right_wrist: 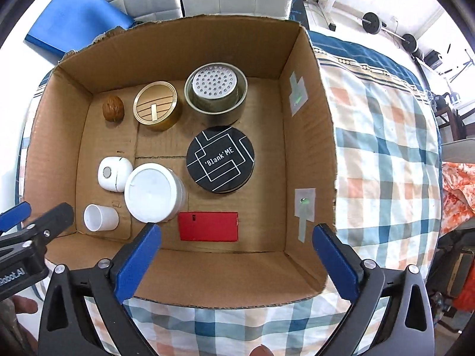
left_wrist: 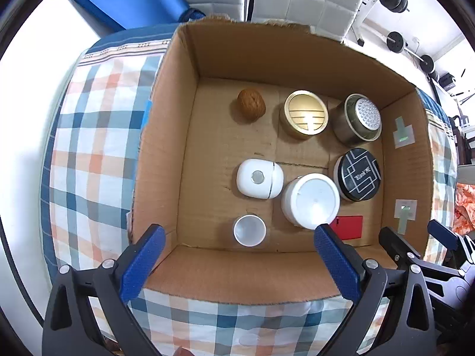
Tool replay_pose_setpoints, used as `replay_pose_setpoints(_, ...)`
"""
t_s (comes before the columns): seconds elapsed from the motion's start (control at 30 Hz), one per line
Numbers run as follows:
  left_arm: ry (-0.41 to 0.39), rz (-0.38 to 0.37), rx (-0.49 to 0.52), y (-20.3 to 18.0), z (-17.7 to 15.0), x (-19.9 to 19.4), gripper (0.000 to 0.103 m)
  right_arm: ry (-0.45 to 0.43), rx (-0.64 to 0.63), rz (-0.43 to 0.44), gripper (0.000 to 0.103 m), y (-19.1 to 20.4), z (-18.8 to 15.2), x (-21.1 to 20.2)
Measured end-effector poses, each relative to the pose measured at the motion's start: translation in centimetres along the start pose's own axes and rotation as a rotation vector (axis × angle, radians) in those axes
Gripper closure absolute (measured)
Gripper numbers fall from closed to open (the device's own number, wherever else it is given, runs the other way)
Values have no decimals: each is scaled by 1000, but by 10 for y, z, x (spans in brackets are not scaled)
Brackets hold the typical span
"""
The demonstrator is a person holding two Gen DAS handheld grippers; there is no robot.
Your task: Organize rigid objects
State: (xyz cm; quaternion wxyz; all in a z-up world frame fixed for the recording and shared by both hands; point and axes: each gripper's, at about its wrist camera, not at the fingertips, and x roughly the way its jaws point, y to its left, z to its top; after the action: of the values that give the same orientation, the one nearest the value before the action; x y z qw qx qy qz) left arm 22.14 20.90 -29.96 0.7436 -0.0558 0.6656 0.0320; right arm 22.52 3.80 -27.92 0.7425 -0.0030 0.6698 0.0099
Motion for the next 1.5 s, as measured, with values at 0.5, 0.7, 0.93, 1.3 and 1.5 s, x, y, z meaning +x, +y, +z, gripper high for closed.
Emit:
replay_pose_setpoints(0.5, -175, -7, 25, -11, -30, -111, 0, -90, -2, 65, 0, -19, -26, -80)
replay_pose_setpoints(0.7, -259, 13, 65, -19, -54, -171, 0, -181, -10, 94, 0, -30, -54, -149)
replay_pose_setpoints(0.93, -305, -18, 47, -19, -85, -215, 0, -259, -6, 137, 0, -43, -87, -218)
replay_pose_setpoints(1.3, -391, -29, 29, -20, -117, -267, 0, -333, -9, 129, 0, -55, -125, -279)
replay_pose_setpoints(1.5, -408, -14, 25, -21, -124, -275, 0, -363, 8, 105, 0, -63, -131, -291)
